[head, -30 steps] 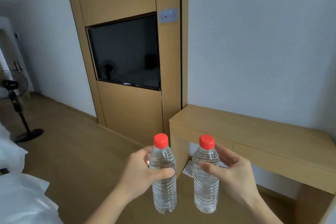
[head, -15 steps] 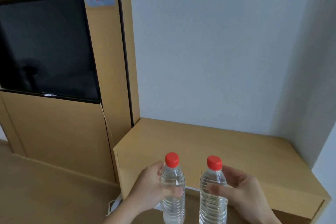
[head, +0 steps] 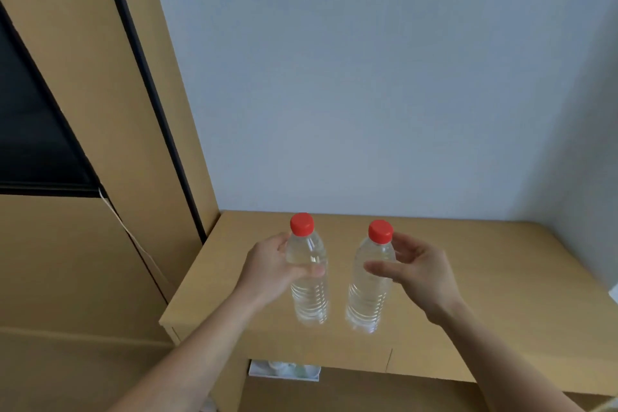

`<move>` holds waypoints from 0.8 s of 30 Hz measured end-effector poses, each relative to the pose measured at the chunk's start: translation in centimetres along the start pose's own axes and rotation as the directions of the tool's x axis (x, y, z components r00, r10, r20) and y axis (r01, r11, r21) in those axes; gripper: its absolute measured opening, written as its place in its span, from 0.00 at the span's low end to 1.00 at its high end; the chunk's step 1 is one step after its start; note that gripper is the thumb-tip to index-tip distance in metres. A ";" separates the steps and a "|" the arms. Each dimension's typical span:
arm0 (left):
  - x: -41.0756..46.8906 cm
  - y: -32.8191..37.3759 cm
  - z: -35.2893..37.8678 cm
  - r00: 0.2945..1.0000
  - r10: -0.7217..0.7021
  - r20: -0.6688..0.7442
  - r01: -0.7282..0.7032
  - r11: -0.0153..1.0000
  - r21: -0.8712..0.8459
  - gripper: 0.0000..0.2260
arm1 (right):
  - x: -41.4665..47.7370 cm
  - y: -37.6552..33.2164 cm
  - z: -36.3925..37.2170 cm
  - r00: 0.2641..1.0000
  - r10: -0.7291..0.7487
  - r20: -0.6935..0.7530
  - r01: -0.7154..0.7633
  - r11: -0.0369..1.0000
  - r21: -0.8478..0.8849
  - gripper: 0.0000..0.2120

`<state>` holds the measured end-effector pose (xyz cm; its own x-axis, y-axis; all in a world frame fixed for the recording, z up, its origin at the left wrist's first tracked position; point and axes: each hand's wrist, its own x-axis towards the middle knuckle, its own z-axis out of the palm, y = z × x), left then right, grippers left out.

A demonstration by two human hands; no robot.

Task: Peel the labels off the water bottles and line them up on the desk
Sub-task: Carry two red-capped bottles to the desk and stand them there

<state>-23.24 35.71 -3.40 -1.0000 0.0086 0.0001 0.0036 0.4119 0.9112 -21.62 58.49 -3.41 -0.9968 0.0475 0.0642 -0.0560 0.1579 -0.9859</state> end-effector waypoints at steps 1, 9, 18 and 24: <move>1.3 -0.2 -0.3 1.000 -0.007 -0.021 0.007 1.000 0.002 0.18 | 1.6 0.2 0.6 1.000 0.005 0.011 -0.005 1.000 0.004 0.23; 12.1 -2.5 -2.7 0.984 -0.123 -0.131 0.133 0.988 0.077 0.18 | 16.0 3.4 6.4 0.992 -0.022 0.122 0.017 0.999 0.042 0.24; 22.5 -6.6 -3.6 0.960 -0.214 -0.181 0.242 0.958 0.152 0.15 | 26.2 5.0 11.0 0.994 0.000 0.114 0.002 1.000 -0.024 0.17; 29.2 -9.0 -4.7 0.970 -0.198 -0.139 0.224 0.953 0.205 0.16 | 30.8 5.9 13.9 0.998 0.049 0.044 -0.047 0.997 -0.061 0.20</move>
<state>-52.51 27.98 -9.61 -0.9720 -0.1998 -0.1234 -0.2190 0.5815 0.7835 -53.45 47.16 -9.41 -0.9999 0.0116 0.0087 -0.0060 0.2150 -0.9766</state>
